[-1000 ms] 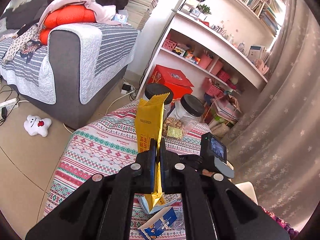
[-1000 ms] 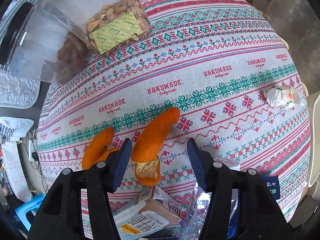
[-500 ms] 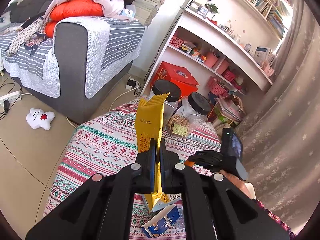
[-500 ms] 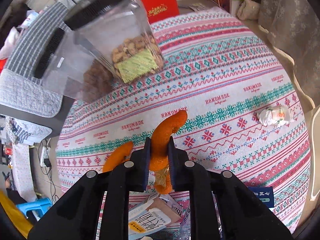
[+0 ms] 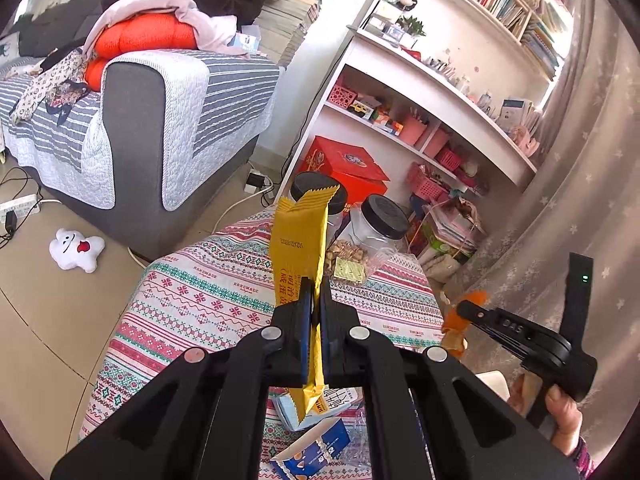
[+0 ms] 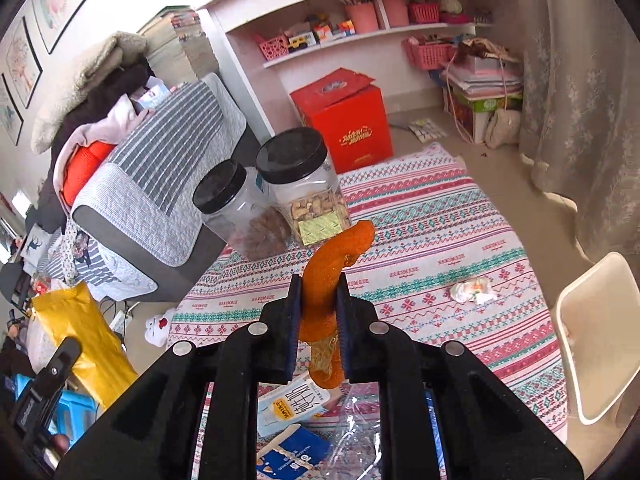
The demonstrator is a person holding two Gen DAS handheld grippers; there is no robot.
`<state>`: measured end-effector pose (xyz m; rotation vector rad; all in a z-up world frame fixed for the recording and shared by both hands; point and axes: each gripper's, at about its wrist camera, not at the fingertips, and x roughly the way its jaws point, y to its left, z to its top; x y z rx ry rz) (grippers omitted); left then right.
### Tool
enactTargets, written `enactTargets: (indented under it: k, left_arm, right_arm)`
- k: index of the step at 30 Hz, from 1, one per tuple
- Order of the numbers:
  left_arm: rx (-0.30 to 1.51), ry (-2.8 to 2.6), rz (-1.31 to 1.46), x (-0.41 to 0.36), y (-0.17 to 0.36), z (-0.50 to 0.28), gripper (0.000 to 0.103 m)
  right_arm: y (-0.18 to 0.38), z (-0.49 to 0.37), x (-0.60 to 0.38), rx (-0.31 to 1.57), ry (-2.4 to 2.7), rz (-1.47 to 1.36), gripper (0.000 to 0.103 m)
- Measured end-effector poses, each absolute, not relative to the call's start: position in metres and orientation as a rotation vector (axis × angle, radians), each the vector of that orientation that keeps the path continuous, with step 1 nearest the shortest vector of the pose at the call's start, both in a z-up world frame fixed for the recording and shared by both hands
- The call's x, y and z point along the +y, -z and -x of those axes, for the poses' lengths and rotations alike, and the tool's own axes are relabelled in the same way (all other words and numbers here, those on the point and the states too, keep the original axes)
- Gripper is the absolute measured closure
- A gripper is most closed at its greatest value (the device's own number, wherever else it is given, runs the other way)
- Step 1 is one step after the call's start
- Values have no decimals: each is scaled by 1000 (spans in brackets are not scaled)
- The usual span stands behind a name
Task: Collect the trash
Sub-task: 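Grasp an orange peel with the right tool while the left tool holds the wrapper, then drop the orange peel into the bin with the right tool while the left tool carries the wrapper over it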
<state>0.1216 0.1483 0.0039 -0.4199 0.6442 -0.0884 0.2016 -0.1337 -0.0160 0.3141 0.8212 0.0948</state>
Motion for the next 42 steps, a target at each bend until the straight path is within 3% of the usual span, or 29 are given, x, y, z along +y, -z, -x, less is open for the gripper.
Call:
enactTargets:
  k: [11,19,22,29,31,35,42]
  left_arm:
    - [664,119,350,117,1,-125,99]
    - [683,148,302,86,8,-132,99]
    - [691,165,285,70,11,-135,99]
    - [700,293,239,10,8,-137,99]
    - [692,345,227,-13,3,-137,99]
    - [731,472,249,-69,-2,-144,99]
    - [756,688,231,-194,-17,-148,99]
  right_arm:
    - [9,-134,-250,662,293,-234,88]
    - [44,-125,-349,763,611,-246,86]
    - [60,-127,-376,859,649,-254,78]
    - [31,-99,-403,736,632,-330,22]
    - [19,-90,-414,679,656,-352,15]
    - [3,-75,-437,604,720,-357,8]
    - [-8,-52,-476,567,795,-386,7]
